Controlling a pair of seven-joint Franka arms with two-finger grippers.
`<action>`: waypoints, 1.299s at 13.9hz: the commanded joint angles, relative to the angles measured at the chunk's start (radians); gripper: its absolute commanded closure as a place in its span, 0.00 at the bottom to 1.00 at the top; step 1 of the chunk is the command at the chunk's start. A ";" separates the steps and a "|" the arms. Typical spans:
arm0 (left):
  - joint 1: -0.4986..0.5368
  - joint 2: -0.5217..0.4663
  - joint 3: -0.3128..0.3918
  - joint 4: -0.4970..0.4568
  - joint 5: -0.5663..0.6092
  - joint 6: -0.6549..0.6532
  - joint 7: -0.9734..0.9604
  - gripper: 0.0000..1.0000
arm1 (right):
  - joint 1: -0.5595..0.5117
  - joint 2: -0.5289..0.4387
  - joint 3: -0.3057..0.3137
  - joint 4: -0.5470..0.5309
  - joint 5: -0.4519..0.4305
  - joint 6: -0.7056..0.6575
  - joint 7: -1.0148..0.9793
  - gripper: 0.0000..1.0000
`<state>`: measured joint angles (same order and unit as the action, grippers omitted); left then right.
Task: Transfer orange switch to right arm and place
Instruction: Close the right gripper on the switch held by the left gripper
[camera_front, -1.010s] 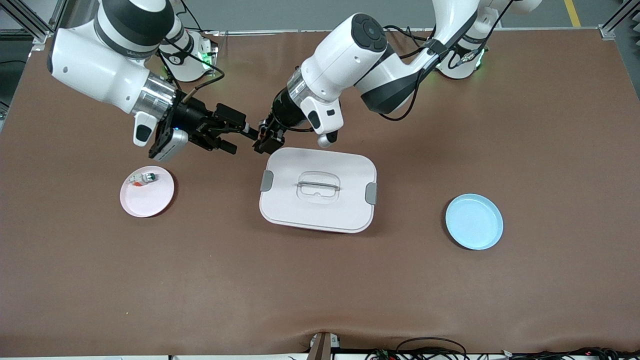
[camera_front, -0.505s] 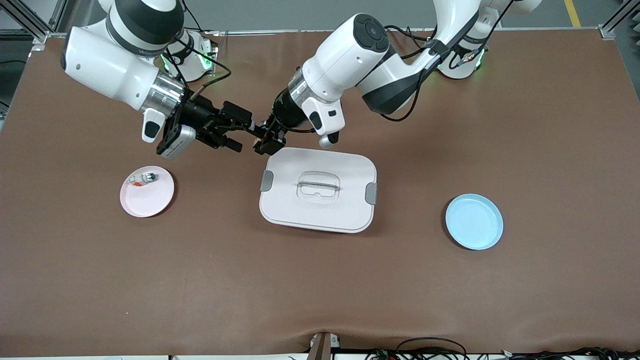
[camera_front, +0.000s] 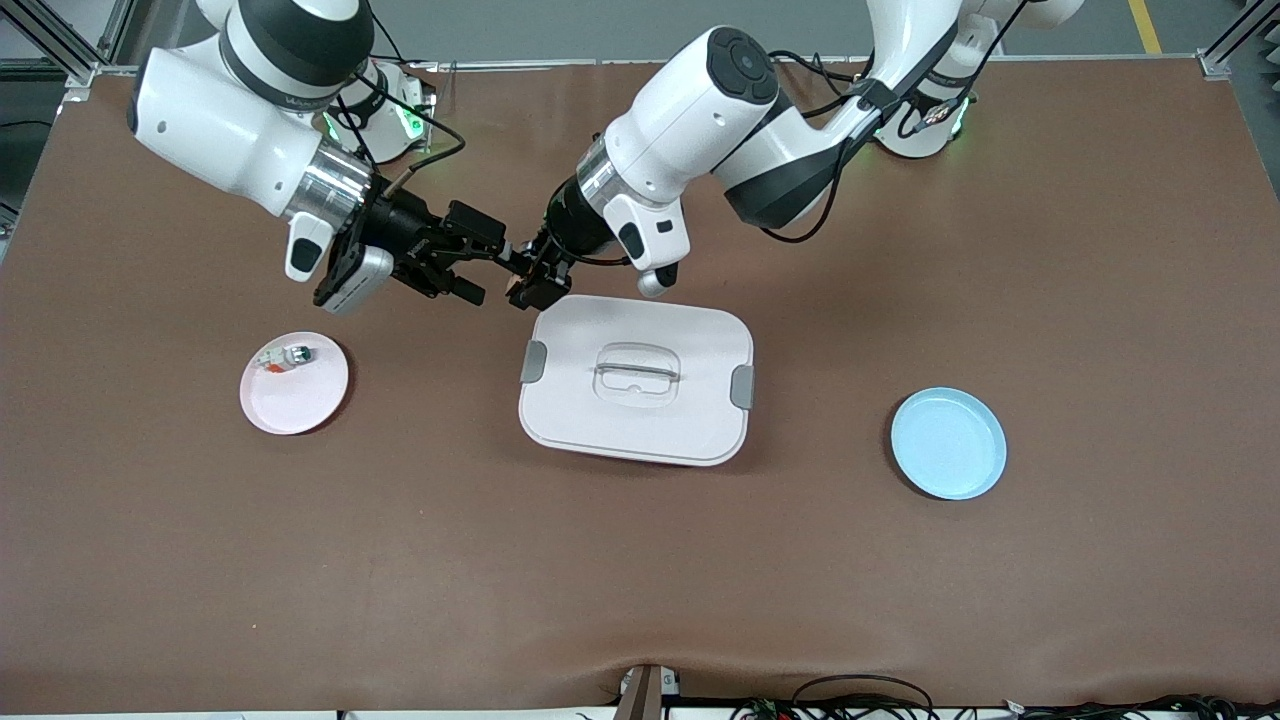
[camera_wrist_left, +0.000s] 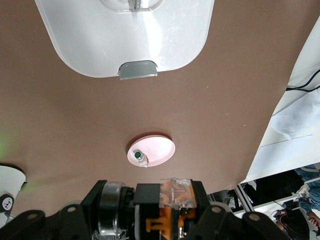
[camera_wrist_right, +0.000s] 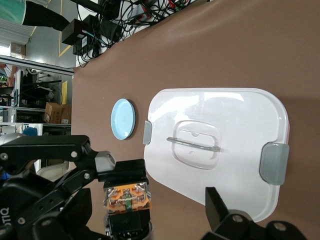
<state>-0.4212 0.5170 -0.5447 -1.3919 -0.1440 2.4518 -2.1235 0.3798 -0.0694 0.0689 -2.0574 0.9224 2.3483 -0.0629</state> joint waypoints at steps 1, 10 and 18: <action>-0.004 -0.003 0.002 0.008 0.023 0.009 -0.013 0.72 | 0.028 -0.027 -0.008 -0.030 0.038 0.032 -0.025 0.00; -0.002 -0.006 0.002 0.008 0.023 0.009 -0.013 0.72 | 0.037 -0.021 -0.008 -0.030 0.038 0.054 -0.063 0.00; -0.004 -0.008 0.002 0.008 0.023 0.009 -0.013 0.72 | 0.037 -0.004 -0.008 -0.029 0.038 0.054 -0.064 0.00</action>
<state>-0.4211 0.5169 -0.5441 -1.3892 -0.1440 2.4518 -2.1233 0.4032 -0.0635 0.0688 -2.0681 0.9232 2.3852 -0.1008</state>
